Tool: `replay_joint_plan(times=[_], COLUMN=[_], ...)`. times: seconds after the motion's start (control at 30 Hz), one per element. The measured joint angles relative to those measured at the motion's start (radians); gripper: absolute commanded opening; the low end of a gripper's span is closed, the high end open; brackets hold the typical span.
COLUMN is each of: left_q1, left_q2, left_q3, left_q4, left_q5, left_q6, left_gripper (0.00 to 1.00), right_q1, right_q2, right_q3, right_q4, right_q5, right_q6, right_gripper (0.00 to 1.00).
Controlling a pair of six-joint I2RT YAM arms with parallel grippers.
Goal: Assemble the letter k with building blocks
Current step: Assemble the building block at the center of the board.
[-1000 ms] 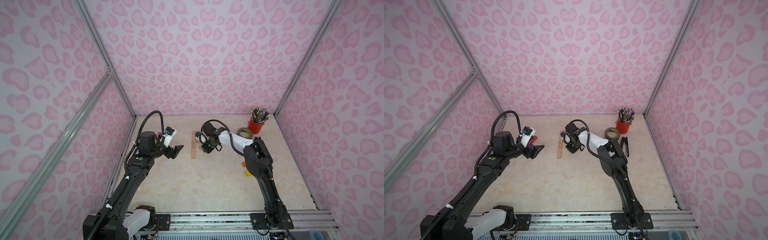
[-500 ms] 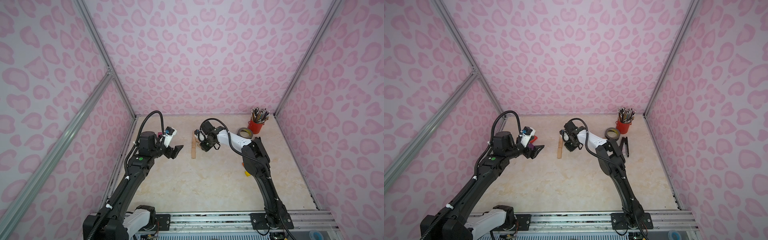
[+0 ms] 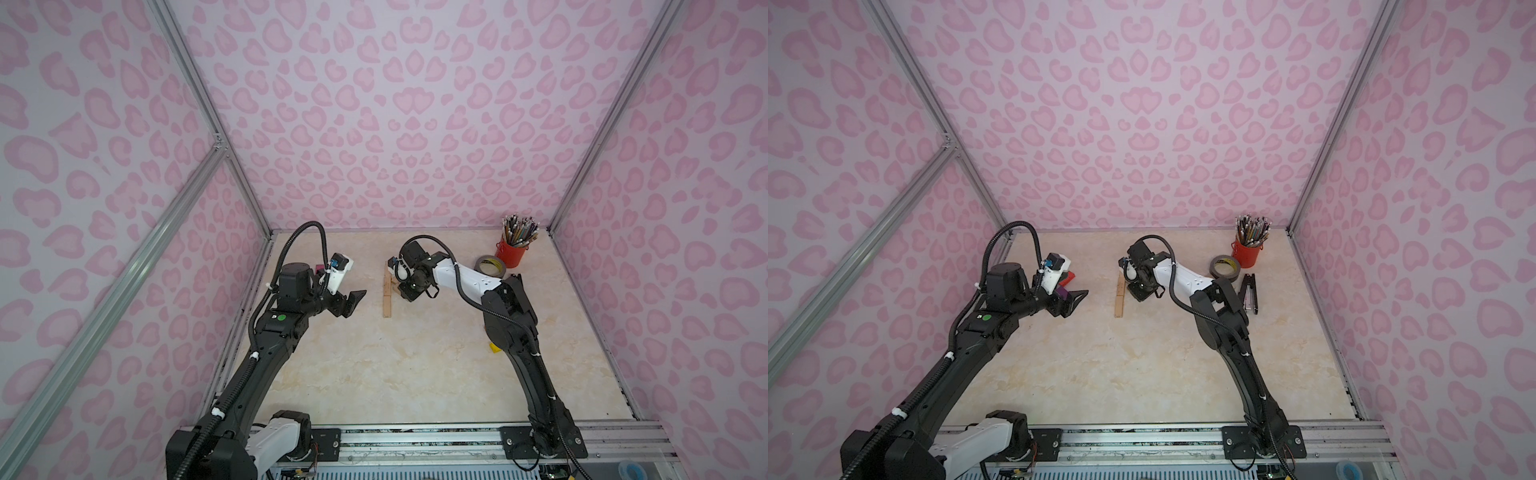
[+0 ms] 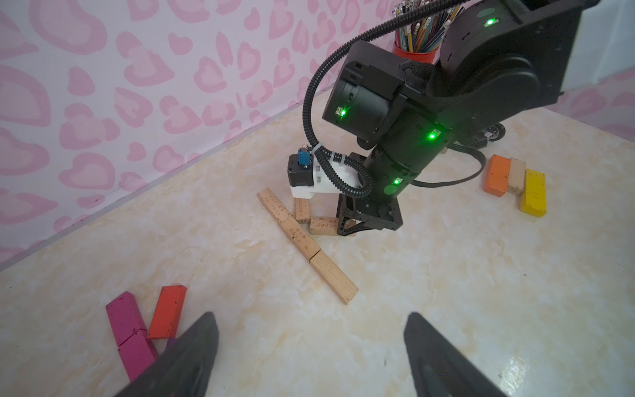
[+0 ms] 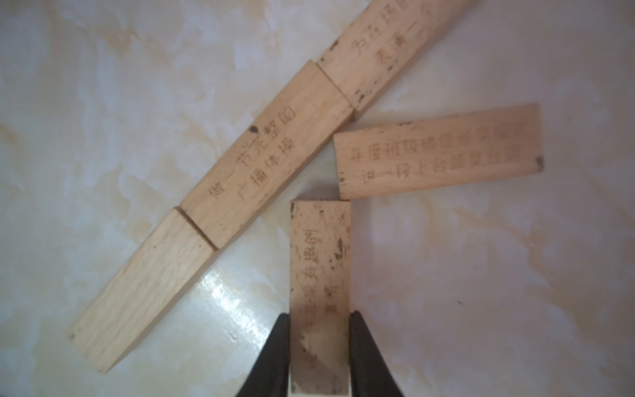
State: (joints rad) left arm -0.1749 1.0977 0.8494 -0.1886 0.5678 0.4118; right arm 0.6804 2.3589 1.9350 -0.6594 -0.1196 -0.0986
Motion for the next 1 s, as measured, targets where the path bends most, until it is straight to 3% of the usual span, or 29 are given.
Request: replay_joint_plan(times=[1.0], left_q1=[0.001], left_q2=[0.004], left_q3=[0.0], left_q4=[0.0], left_q5=[-0.014], left_q6=[0.0], left_gripper=[0.87], right_q1=[0.006], right_q2=[0.006], right_q3=[-0.002], right_q4=[-0.011], right_q5=[-0.027], right_q6=[0.002], right_gripper=[0.34])
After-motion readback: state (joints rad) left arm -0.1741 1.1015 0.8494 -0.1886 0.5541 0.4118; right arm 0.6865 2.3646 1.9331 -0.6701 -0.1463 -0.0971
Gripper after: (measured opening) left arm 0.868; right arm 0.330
